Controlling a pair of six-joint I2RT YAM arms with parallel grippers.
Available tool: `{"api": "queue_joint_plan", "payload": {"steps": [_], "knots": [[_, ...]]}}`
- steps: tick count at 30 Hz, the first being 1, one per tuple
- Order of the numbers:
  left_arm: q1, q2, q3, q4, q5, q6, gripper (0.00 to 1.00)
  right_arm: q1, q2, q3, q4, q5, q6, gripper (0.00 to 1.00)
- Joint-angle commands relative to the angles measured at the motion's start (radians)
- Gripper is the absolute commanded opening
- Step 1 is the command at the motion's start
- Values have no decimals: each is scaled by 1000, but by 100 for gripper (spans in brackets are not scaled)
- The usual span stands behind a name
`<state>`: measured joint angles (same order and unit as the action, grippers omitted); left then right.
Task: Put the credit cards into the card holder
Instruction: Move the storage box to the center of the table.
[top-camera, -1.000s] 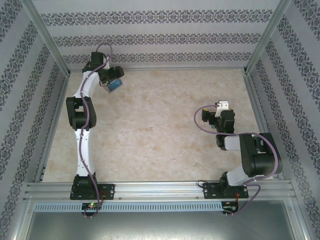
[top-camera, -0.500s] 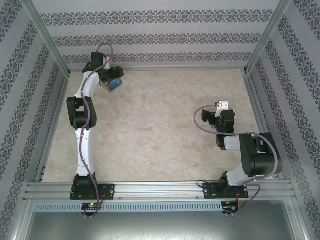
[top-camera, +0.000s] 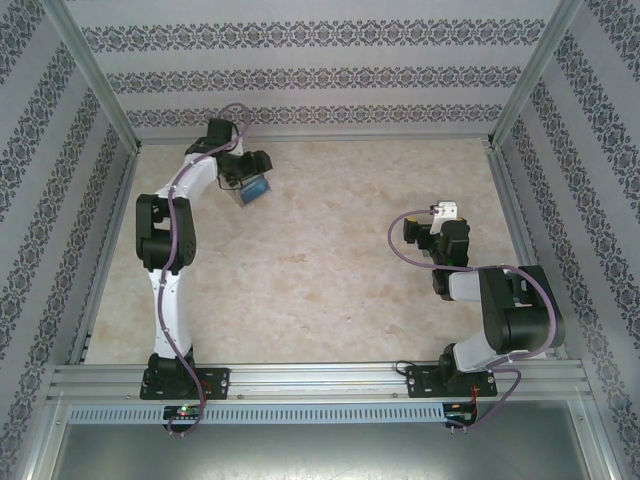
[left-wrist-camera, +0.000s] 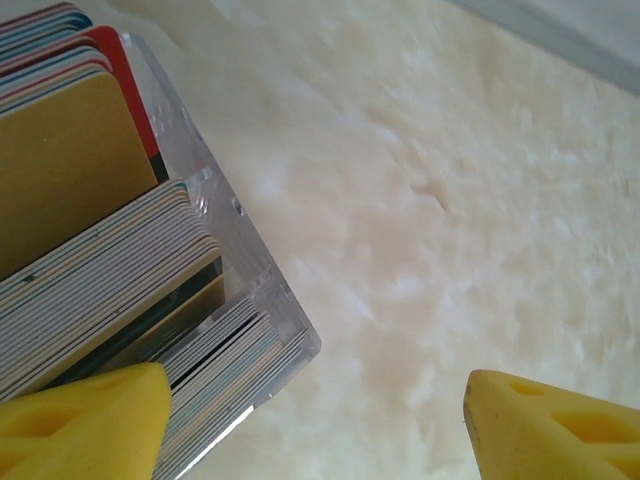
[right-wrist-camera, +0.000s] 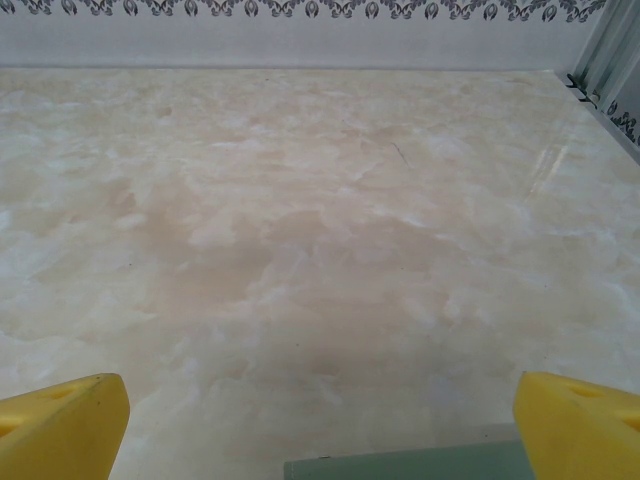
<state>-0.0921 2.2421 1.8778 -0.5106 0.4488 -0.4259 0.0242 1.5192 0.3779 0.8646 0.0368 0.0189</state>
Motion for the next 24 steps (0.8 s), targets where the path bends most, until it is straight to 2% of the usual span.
{"api": "queue_joint_plan", "payload": {"steps": [1, 3, 6, 9, 12, 14, 18, 22, 24], "knots": [[-106, -38, -114, -112, 43, -72, 78, 15, -15, 2, 33, 15, -15, 98], [-157, -83, -195, -91, 29, -99, 78, 14, -15, 2, 33, 14, -15, 98], [-255, -146, -282, -63, -60, -154, 77, 14, -16, 3, 33, 15, -15, 98], [-368, -191, -301, -60, -66, -183, 77, 16, -15, 1, 34, 17, -17, 98], [-482, -250, -308, -30, -123, -198, 78, 14, -15, 3, 32, 14, -15, 98], [-532, -275, -292, -17, -136, -203, 81, 12, -13, 7, 26, 4, -11, 98], [-570, -363, -310, 5, -192, -165, 85, 2, -14, 10, 18, -11, -5, 98], [-571, -526, -458, 72, -357, -106, 88, -9, -12, 14, 14, -23, 4, 98], [-571, -608, -548, 130, -376, -62, 88, -9, -12, 12, 14, -16, 6, 98]]}}
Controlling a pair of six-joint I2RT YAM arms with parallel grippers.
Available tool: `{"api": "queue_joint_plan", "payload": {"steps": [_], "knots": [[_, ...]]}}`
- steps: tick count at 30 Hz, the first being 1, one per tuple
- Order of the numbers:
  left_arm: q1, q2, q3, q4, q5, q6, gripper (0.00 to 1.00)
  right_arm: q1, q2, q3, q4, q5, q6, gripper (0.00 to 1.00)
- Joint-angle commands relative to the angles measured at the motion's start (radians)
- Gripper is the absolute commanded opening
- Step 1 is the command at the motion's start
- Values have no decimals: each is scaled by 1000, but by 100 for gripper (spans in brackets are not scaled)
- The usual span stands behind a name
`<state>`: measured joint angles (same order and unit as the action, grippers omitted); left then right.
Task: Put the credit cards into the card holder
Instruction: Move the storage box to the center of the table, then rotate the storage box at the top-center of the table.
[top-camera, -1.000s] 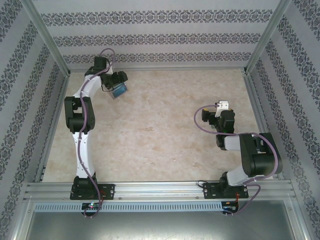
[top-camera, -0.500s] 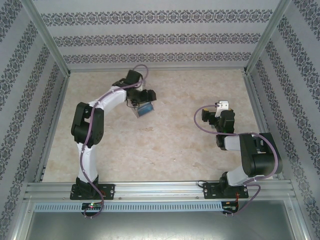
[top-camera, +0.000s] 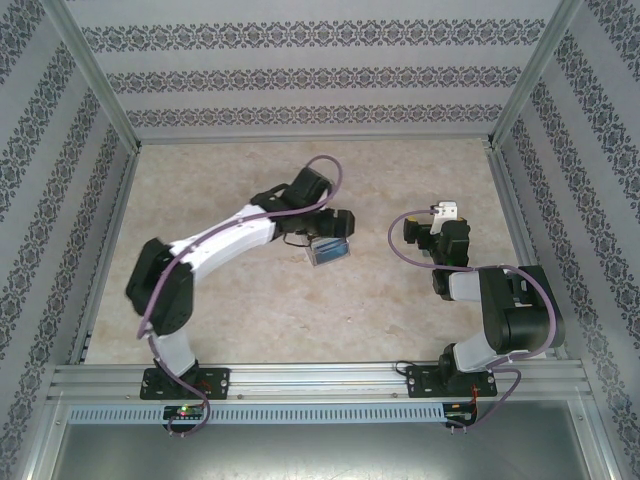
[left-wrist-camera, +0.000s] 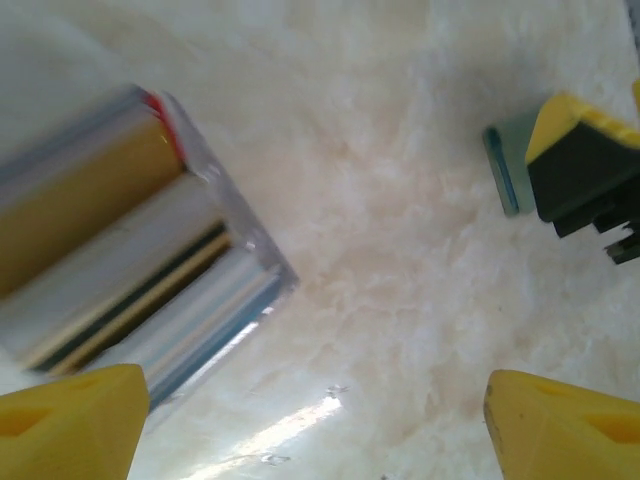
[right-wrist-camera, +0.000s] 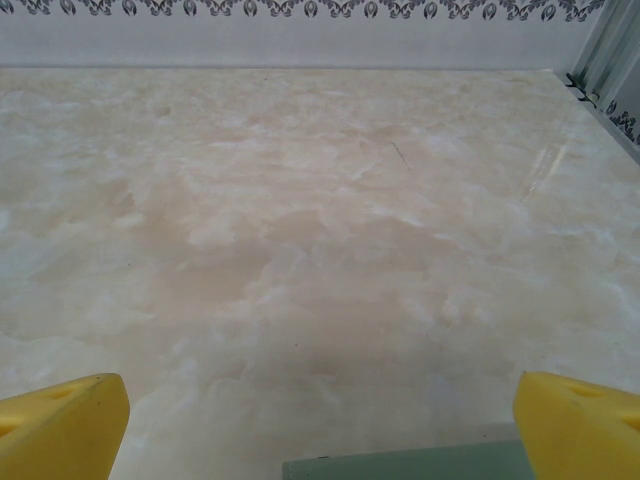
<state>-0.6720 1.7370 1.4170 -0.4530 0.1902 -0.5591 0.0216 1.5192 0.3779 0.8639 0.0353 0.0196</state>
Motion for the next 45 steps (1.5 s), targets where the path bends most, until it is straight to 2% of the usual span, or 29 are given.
{"api": "queue_joint_plan", "payload": {"steps": [1, 3, 6, 9, 11, 13, 14, 17, 19, 21, 23, 25, 28, 32, 36, 40, 45], "knots": [[9, -147, -154, 131, -116, 102, 89, -6, -12, 16, 12, -3, 11, 98], [9, -222, -299, 268, -149, 165, 89, -21, -16, 17, 6, -14, 30, 98], [12, -286, -515, 464, -223, 228, 90, -25, -70, -22, 23, 93, 71, 98], [12, -337, -716, 681, -265, 267, 90, -23, -93, -28, 49, 94, 67, 98], [22, -360, -788, 750, -306, 247, 93, -24, -166, -26, -52, 130, 93, 98], [29, -371, -781, 732, -317, 236, 93, -29, -254, 25, -262, 159, 151, 98], [29, -369, -780, 733, -320, 226, 93, -36, -286, 52, -343, 131, 175, 98], [30, -350, -794, 762, -305, 203, 93, -45, -363, 146, -580, -70, 249, 98], [35, -313, -765, 738, -230, 238, 93, -30, -342, 204, -699, -228, 356, 97], [35, -268, -736, 720, -194, 257, 94, 23, -320, 287, -874, -307, 359, 94], [64, -255, -753, 751, -194, 213, 95, 156, -331, 308, -931, -265, 284, 96], [144, -270, -794, 803, -118, 143, 95, 267, -322, 327, -966, -211, 212, 98], [256, -282, -857, 862, -62, 27, 95, 403, -252, 381, -1010, -118, 129, 98], [283, -256, -864, 870, -75, -12, 95, 586, -112, 442, -979, -2, 19, 98], [310, -244, -898, 906, -103, -81, 95, 685, 22, 507, -940, 90, 45, 98], [340, -273, -916, 887, -131, -103, 96, 778, 149, 575, -931, 243, 67, 98], [341, -312, -923, 856, -191, -87, 96, 782, 257, 634, -969, 414, 119, 98]]}}
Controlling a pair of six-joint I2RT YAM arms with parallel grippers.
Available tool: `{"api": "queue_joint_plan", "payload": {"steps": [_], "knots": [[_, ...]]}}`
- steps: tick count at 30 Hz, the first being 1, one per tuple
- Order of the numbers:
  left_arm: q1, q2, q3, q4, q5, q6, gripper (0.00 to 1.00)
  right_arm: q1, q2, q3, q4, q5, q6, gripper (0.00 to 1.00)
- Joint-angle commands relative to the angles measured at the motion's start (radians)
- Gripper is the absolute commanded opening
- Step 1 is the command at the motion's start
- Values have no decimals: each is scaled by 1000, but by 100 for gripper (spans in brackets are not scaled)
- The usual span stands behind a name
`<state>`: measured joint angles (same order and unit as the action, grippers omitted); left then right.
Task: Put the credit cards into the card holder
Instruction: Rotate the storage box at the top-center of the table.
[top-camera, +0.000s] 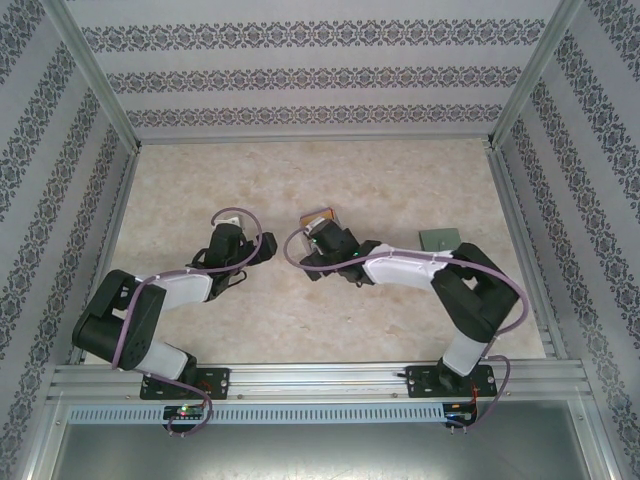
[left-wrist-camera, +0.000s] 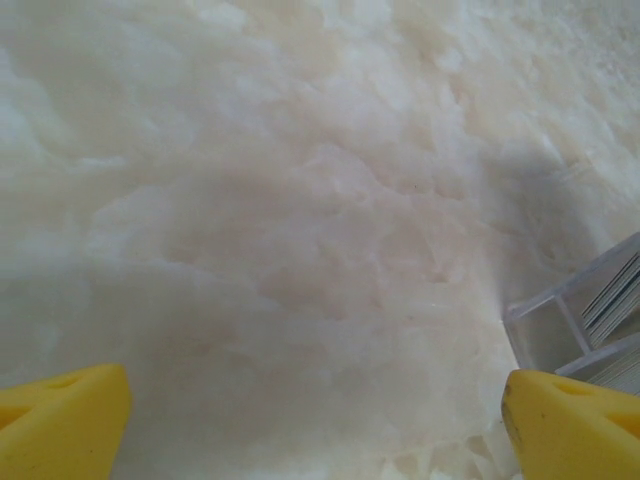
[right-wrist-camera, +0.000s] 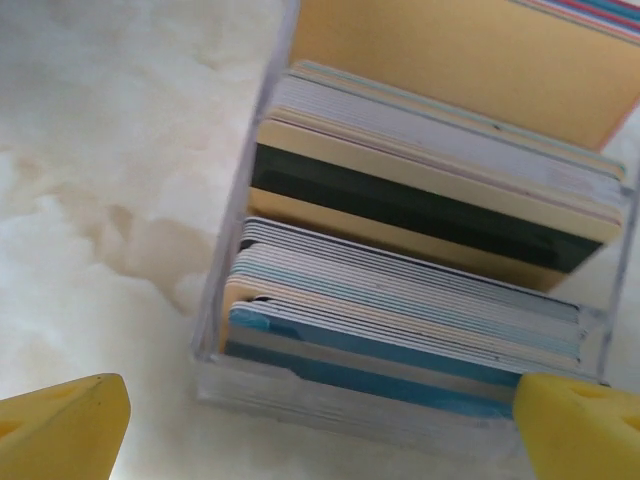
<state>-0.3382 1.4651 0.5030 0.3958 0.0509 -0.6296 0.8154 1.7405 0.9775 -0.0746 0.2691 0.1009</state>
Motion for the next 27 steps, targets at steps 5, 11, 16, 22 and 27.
{"api": "queue_joint_plan", "payload": {"steps": [5, 11, 16, 22, 27], "knots": [[7, -58, -13, 1, -43, -12, 96, -76, 30, 21, -21, 334, 40, 98], [7, -46, -5, -5, -25, -24, 96, -229, 39, 46, 11, 256, 114, 98], [7, -27, 3, -10, -6, -16, 96, -292, 22, 66, 73, 83, 156, 98], [6, -14, 17, -23, 8, -5, 95, -348, -151, -27, 66, -53, 149, 98], [-29, -19, 24, 12, 63, 59, 94, -446, -296, -85, -83, 148, 352, 98]]}}
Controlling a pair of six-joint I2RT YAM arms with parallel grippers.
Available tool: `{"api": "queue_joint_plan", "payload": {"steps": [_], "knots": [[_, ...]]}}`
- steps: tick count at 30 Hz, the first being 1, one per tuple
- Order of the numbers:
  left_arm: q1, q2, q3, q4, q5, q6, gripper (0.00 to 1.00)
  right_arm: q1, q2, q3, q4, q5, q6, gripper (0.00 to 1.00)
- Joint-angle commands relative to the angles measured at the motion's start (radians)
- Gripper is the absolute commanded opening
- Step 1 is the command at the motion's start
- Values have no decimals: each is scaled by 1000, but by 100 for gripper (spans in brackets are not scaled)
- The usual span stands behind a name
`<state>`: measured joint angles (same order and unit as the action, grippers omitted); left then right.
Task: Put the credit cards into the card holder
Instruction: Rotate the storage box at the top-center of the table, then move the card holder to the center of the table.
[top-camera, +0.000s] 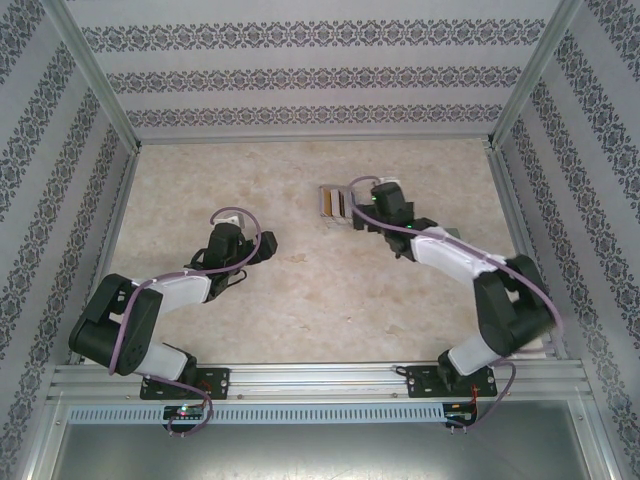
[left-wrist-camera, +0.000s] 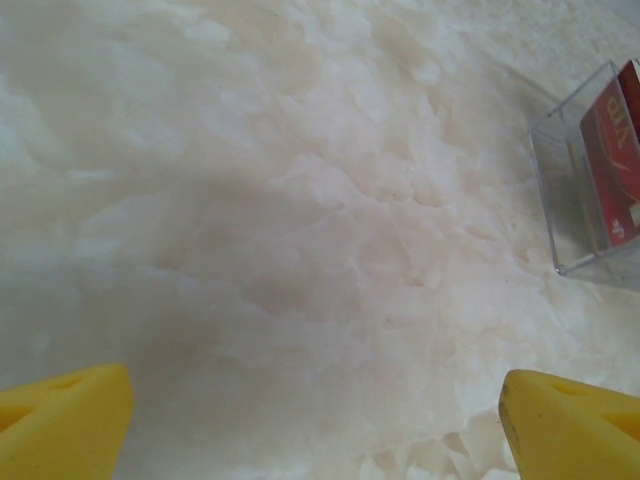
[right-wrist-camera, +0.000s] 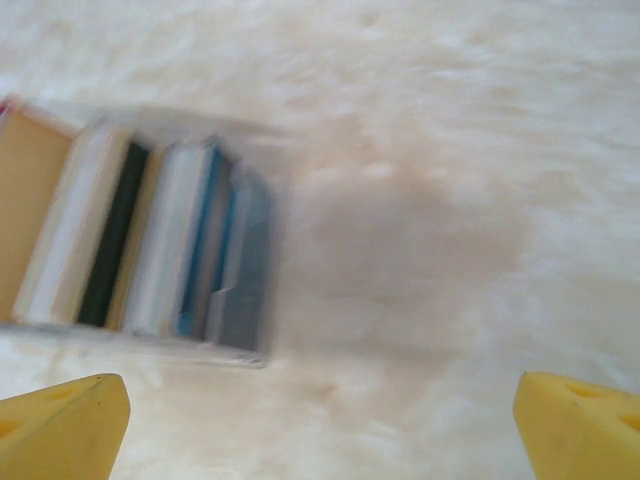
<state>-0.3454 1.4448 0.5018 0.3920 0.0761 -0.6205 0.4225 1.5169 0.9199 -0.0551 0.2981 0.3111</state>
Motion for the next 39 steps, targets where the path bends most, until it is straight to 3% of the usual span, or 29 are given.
{"api": "queue_joint_plan", "payload": {"steps": [1, 6, 10, 14, 18, 20, 28, 32, 35, 39], "knots": [[-26, 5, 28, 11, 39, 52, 95, -71, -93, -39, -120, 124, 128, 98], [-32, 9, 27, 23, 77, 41, 96, -202, -144, -95, -244, 198, 264, 98], [-40, 25, 41, 1, 46, 46, 96, -400, -105, -81, -273, -44, 284, 98], [-44, 35, 45, 6, 53, 51, 96, -501, 30, 17, -311, -214, 207, 87], [-43, 25, 58, -26, 43, 54, 96, -498, 177, 113, -323, -318, 76, 74], [-45, 8, 46, -9, 51, 62, 97, -485, 241, 176, -385, -379, 30, 63], [-49, -64, -45, 130, 28, 64, 96, -334, 220, 106, -427, -494, -35, 60], [-49, -83, -39, 94, -5, 72, 97, -249, 150, 10, -399, -593, -50, 61], [-51, -81, -46, 123, 21, 75, 97, -228, 46, -26, -399, -575, -46, 63], [-52, -56, -34, 121, 42, 64, 97, -297, -106, -71, -351, -378, 47, 71]]}}
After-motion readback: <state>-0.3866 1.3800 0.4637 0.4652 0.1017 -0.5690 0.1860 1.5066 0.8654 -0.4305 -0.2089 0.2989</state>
